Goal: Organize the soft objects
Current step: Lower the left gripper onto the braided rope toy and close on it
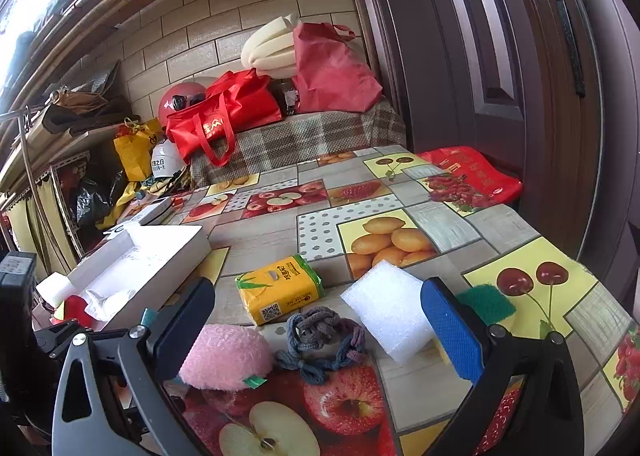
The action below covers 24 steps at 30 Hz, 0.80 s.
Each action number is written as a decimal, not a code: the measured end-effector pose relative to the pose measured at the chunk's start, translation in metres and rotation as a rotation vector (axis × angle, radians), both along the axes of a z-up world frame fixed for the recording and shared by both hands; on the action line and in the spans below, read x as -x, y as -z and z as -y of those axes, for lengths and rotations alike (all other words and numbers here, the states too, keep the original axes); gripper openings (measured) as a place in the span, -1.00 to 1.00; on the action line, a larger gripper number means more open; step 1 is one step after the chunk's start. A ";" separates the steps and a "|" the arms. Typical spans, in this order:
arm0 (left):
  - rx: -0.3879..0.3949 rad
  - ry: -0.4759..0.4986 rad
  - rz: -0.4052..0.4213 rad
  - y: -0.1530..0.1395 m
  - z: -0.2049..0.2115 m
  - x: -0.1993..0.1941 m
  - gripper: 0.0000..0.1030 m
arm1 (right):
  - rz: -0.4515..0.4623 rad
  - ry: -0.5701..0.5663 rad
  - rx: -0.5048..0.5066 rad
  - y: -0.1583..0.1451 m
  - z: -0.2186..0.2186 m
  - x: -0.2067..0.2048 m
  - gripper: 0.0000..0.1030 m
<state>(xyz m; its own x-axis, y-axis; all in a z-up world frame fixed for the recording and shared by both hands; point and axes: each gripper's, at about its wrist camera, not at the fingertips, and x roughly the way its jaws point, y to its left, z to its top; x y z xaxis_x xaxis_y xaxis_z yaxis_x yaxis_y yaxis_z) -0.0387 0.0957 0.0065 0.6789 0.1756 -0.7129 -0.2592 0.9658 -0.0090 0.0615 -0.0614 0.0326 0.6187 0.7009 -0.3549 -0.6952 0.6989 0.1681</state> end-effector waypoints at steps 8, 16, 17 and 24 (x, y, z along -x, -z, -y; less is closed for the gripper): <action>0.007 0.134 -0.031 0.006 0.029 -0.003 0.99 | -0.013 0.001 0.000 0.002 0.002 -0.003 1.00; -0.004 0.307 -0.037 0.005 0.082 0.004 0.98 | -0.077 0.012 -0.016 0.006 0.006 -0.013 1.00; -0.009 0.306 -0.033 0.004 0.083 0.004 0.98 | -0.084 0.013 -0.019 0.006 0.006 -0.014 1.00; 0.111 0.220 0.075 -0.007 0.055 0.016 0.98 | -0.093 0.011 -0.029 0.006 0.009 -0.015 1.00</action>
